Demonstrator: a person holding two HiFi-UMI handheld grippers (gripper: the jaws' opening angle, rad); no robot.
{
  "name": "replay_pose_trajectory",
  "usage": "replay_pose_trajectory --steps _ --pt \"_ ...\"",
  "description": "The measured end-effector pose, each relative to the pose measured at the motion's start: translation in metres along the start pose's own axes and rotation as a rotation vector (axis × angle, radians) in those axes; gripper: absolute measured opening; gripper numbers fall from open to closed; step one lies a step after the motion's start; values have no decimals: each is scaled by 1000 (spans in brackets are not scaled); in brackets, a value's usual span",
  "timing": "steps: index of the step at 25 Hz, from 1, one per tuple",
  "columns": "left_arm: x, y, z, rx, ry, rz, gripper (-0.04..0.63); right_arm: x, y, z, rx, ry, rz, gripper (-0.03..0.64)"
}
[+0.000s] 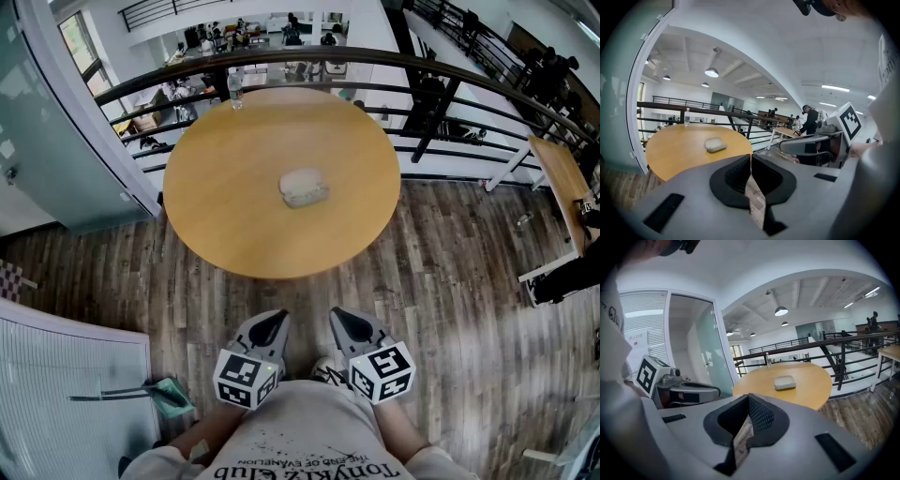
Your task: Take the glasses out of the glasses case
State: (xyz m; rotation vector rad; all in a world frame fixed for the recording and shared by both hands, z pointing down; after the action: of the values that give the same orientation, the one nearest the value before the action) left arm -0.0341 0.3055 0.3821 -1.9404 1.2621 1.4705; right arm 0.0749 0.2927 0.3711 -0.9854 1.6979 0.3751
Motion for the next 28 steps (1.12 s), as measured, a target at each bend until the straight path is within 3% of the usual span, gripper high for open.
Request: replay_pose_trajectory --steps 16,28 --pt "-6 13 13 -15 6 1 26 3 16 -7 -1 -42 -26 25" --pt "9 57 34 -69 -20 -19 25 16 33 -27 -110 -61 -47 25"
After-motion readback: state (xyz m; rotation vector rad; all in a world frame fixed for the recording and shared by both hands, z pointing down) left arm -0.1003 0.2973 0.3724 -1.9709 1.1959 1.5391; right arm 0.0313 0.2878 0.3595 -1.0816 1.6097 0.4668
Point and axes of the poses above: the fingertips, and each gripper's own axes: z backward along the fingers, y to its left, x out of its top, the point moved 2 cm from there along z, backward along the fingers, and after that the axes turned 1 degree about -z, right-handed, at the moved point
